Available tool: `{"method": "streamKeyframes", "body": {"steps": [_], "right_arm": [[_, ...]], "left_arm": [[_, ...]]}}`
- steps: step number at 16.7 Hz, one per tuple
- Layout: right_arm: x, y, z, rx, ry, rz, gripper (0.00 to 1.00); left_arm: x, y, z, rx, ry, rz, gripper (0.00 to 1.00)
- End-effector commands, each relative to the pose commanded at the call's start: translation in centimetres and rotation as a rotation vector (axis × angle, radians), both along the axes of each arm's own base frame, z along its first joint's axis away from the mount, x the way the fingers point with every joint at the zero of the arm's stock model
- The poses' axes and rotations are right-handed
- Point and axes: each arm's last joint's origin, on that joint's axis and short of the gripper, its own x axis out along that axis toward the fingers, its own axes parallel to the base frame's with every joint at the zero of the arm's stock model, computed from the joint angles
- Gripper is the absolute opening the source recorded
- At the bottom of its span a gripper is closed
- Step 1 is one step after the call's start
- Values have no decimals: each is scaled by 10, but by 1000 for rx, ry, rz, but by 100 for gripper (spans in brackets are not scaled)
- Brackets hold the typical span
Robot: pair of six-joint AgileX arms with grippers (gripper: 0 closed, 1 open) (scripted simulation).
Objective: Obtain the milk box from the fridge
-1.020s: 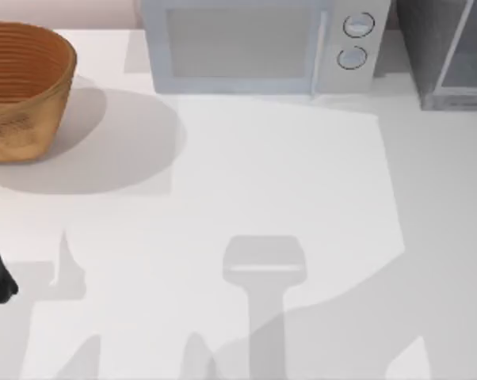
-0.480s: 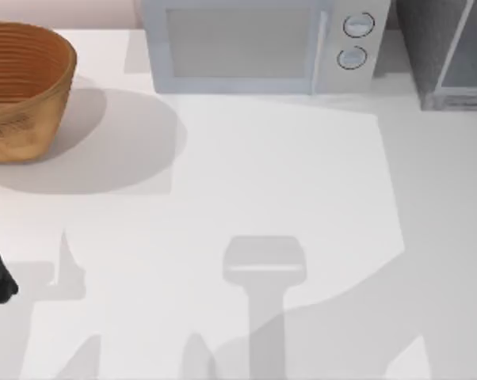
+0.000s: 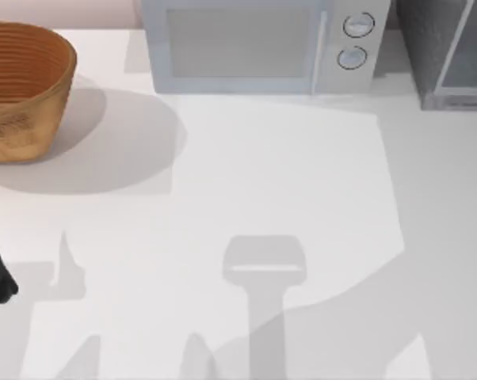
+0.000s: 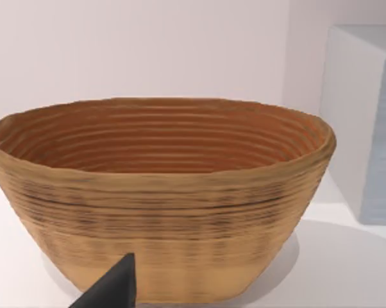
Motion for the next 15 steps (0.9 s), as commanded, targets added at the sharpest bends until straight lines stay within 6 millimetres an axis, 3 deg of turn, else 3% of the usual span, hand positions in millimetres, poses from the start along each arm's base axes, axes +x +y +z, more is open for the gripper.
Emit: {"method": "streamKeyframes", "body": {"steps": [6, 15], "right_arm": [[0, -1, 2, 1, -2, -3, 0], [0, -1, 51, 1, -1, -3, 0]], "left_arm": [[0, 0, 0, 0, 0, 0, 100], [0, 0, 0, 0, 0, 0, 100]]}}
